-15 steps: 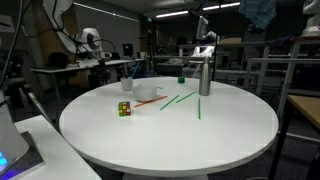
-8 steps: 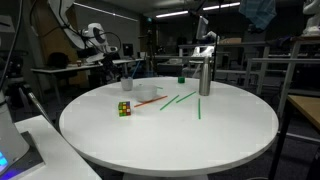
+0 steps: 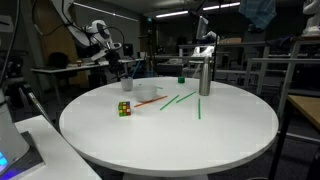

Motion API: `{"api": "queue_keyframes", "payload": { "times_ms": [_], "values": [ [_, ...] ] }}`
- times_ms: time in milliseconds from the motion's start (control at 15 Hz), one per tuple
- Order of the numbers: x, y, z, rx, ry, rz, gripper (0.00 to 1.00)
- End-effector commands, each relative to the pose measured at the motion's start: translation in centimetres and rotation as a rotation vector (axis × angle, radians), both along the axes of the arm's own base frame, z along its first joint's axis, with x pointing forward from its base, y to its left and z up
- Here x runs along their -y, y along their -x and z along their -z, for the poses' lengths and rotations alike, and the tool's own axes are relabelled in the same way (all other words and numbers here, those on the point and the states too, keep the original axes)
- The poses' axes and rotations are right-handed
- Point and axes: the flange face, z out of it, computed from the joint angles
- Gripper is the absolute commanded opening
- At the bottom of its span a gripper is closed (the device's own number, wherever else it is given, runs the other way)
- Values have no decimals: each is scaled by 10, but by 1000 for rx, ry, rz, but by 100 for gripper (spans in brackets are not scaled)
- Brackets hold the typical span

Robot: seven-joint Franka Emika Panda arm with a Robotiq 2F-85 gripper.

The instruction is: Pick up the pen from the table and put it in the bowl.

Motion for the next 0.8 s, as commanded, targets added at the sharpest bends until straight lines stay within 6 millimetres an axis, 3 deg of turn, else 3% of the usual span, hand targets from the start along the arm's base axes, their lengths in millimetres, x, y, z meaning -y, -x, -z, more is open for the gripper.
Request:
{"api": "queue_keyframes", "payload": {
  "times_ms": [0,200,733],
  "values": [
    [18,3,-17,16,32,97,5],
    [44,3,-25,17,21,174,5],
    [138,-12,-34,8,-11,366,5]
  ]
}}
